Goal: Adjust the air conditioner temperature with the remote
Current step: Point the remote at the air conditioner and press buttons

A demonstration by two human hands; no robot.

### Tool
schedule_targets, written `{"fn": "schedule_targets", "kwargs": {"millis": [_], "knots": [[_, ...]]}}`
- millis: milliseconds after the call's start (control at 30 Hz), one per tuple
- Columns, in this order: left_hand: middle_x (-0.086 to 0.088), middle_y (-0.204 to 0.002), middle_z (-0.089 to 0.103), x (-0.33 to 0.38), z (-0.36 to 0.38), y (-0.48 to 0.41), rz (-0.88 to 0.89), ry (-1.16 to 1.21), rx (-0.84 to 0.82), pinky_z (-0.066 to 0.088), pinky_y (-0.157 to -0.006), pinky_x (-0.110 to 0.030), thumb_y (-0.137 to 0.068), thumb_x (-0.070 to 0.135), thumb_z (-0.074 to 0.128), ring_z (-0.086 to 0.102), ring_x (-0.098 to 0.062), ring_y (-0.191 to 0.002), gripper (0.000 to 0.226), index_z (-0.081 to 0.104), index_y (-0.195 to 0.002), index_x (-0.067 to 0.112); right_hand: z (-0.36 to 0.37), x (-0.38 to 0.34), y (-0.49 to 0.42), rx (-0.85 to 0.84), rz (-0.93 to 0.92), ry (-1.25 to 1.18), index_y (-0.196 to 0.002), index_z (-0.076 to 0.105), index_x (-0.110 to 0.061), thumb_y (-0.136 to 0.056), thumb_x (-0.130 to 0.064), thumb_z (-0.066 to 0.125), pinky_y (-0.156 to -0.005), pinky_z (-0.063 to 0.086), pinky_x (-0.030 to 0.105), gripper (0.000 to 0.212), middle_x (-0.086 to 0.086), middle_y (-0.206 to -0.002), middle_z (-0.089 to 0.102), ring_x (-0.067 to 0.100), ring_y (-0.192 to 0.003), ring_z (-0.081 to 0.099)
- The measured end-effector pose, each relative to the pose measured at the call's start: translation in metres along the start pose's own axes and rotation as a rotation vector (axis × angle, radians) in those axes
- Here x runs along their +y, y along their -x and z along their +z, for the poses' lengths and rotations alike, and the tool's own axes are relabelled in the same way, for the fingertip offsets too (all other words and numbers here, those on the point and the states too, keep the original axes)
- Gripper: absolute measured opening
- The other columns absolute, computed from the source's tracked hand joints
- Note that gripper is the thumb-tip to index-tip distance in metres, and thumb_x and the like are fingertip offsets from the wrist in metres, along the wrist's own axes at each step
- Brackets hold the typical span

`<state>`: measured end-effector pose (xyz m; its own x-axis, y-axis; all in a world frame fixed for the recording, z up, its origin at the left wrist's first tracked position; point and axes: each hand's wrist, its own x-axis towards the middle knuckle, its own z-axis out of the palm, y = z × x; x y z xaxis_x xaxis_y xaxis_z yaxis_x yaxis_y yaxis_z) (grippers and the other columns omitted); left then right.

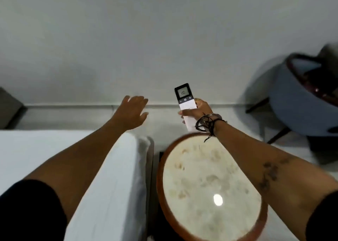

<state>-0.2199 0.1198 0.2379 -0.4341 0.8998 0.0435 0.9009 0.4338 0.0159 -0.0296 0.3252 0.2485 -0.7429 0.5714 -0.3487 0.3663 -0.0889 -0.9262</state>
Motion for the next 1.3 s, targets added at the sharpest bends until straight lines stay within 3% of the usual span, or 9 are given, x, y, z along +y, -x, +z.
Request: {"fn": "schedule_targets", "kwargs": {"millis": [133, 233, 300, 400, 567, 700, 833, 1033, 1300], "knots": [[-0.017, -0.152, 0.037, -0.024, -0.126, -0.048, -0.06, -0.169, 0.111, 0.016, -0.116, -0.051, -0.094, 0.038, 0.052, 0.033, -0.032, -0.14, 0.056, 0.042, -0.139, 0.008, -0.016, -0.129, 0.0, -0.135, -0.154, -0.143, -0.101, 0.06, -0.008, -0.078, 0.004, 0.078, -0.074, 0.061, 0.053, 0.032, 0.016, -0.084, 0.069, 0.035, -0.074, 0.069], [-0.015, -0.153, 0.036, -0.03, -0.233, -0.07, -0.075, -0.245, 0.284, 0.016, -0.116, -0.049, -0.094, 0.04, 0.05, 0.032, -0.03, -0.141, 0.057, 0.041, -0.14, 0.008, -0.024, -0.237, 0.011, -0.148, -0.251, -0.167, -0.095, 0.063, -0.01, -0.084, -0.014, 0.076, -0.06, 0.061, 0.043, 0.017, 0.016, -0.076, 0.072, 0.032, -0.065, 0.073], [-0.014, -0.155, 0.033, -0.032, -0.279, -0.07, -0.075, -0.321, 0.335, 0.014, -0.116, -0.048, -0.095, 0.042, 0.048, 0.03, -0.028, -0.142, 0.058, 0.038, -0.142, 0.01, -0.027, -0.285, 0.027, -0.127, -0.297, -0.175, -0.096, 0.064, -0.01, -0.087, -0.027, 0.074, -0.052, 0.059, 0.036, 0.022, 0.017, -0.071, 0.074, 0.031, -0.058, 0.073], [-0.012, -0.155, 0.032, -0.032, -0.316, -0.067, -0.085, -0.406, 0.318, 0.013, -0.117, -0.048, -0.095, 0.044, 0.045, 0.028, -0.026, -0.143, 0.06, 0.035, -0.143, 0.011, -0.032, -0.321, 0.035, -0.098, -0.304, -0.169, -0.095, 0.066, -0.008, -0.085, -0.035, 0.074, -0.054, 0.059, 0.035, 0.031, 0.017, -0.069, 0.075, 0.031, -0.058, 0.073], [-0.011, -0.153, 0.037, -0.032, -0.436, -0.055, -0.108, -0.501, 0.602, 0.016, -0.115, -0.046, -0.096, 0.045, 0.043, 0.033, -0.024, -0.14, 0.058, 0.038, -0.142, 0.01, -0.044, -0.433, 0.077, -0.16, -0.387, -0.211, -0.091, 0.064, -0.007, -0.087, -0.03, 0.068, -0.061, 0.057, 0.035, 0.024, 0.016, -0.067, 0.075, 0.029, -0.06, 0.074], [-0.012, -0.153, 0.037, -0.02, -0.477, -0.051, -0.067, -0.562, 0.655, 0.017, -0.117, -0.046, -0.096, 0.047, 0.041, 0.035, -0.025, -0.14, 0.06, 0.038, -0.144, 0.01, -0.046, -0.476, 0.098, -0.237, -0.373, -0.166, -0.092, 0.067, -0.002, -0.091, -0.021, 0.06, -0.061, 0.055, 0.032, 0.02, 0.012, -0.075, 0.079, 0.026, -0.06, 0.075], [-0.015, -0.141, 0.053, -0.011, -0.507, -0.048, -0.056, -0.572, 0.808, 0.031, -0.111, -0.049, -0.091, 0.047, 0.051, 0.051, -0.029, -0.128, 0.057, 0.052, -0.132, 0.008, -0.042, -0.511, 0.124, -0.206, -0.421, -0.07, -0.102, 0.068, -0.002, -0.088, -0.025, 0.064, -0.056, 0.055, 0.027, 0.027, 0.008, -0.073, 0.079, 0.023, -0.058, 0.075], [-0.013, -0.157, 0.028, -0.006, -0.535, -0.051, -0.138, -0.584, 0.773, 0.016, -0.116, -0.05, -0.093, 0.056, 0.035, 0.031, -0.027, -0.14, 0.068, 0.031, -0.145, 0.012, -0.035, -0.541, 0.146, -0.147, -0.533, -0.056, -0.09, 0.065, -0.006, -0.088, -0.021, 0.065, -0.058, 0.053, 0.031, 0.015, 0.01, -0.062, 0.076, 0.025, -0.049, 0.071], [-0.011, -0.158, 0.024, -0.013, -0.563, -0.043, -0.174, -0.602, 0.788, 0.012, -0.118, -0.051, -0.093, 0.059, 0.031, 0.026, -0.026, -0.143, 0.07, 0.026, -0.147, 0.015, -0.033, -0.564, 0.147, -0.145, -0.557, -0.082, -0.09, 0.065, -0.005, -0.084, -0.022, 0.065, -0.049, 0.056, 0.028, 0.018, 0.01, -0.064, 0.076, 0.027, -0.049, 0.072]]}}
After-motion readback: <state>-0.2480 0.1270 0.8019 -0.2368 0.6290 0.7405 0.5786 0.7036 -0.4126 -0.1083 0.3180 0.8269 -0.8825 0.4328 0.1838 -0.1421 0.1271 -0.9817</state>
